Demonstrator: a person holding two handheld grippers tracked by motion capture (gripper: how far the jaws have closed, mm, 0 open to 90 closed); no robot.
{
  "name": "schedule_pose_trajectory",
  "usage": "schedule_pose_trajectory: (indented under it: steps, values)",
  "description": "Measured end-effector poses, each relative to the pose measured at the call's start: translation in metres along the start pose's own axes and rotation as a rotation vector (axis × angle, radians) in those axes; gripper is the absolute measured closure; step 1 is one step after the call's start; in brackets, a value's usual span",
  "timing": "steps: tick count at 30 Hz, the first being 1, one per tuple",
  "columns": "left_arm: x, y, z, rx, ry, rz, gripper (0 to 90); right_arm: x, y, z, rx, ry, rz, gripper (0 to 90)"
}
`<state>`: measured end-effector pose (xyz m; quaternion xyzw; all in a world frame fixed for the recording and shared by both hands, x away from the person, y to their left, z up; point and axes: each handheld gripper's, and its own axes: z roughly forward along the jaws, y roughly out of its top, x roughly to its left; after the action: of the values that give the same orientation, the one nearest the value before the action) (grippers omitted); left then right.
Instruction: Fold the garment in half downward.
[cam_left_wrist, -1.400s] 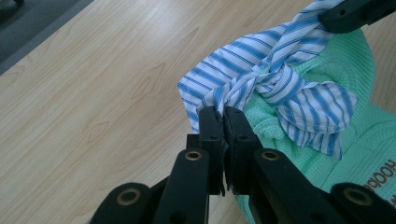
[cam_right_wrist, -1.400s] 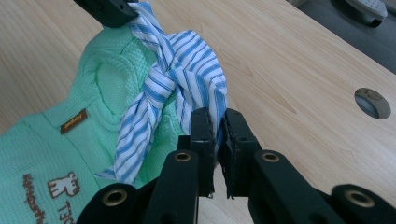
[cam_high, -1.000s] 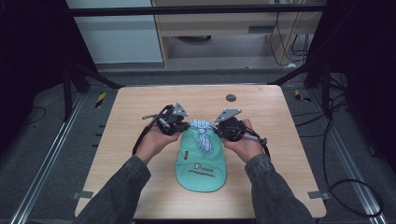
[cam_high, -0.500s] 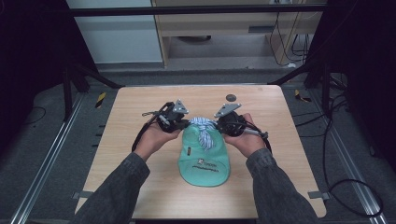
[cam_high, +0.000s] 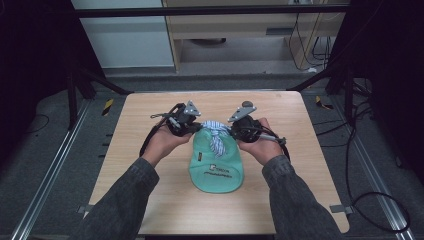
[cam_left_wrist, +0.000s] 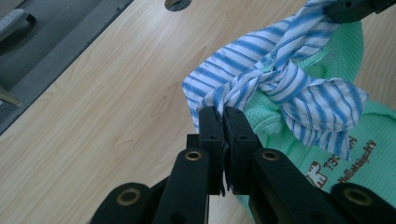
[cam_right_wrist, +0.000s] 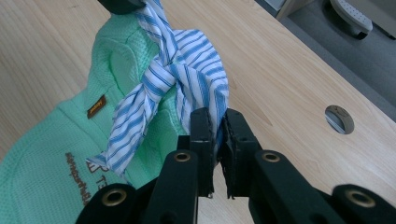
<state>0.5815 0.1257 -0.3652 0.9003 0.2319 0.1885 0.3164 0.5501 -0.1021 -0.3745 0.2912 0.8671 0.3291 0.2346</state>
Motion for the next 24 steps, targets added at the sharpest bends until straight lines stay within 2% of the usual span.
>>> schedule_pose_trajectory:
  steps: [7,15,21,24]
  values:
    - [0.004,0.008,-0.001,-0.011,0.007,0.004,87.0,-0.005,0.004,-0.004,-0.008,-0.015,0.005,83.5]
    - [0.007,0.012,0.004,0.001,0.004,0.003,87.0,-0.009,0.004,-0.001,-0.004,-0.015,0.019,83.5]
    - [0.010,0.019,0.004,-0.010,0.018,-0.010,86.9,-0.014,0.006,-0.002,-0.017,-0.025,0.034,83.5]
    - [0.007,0.019,0.004,-0.004,0.015,0.009,86.9,-0.014,0.004,-0.003,-0.018,-0.023,0.025,83.6]
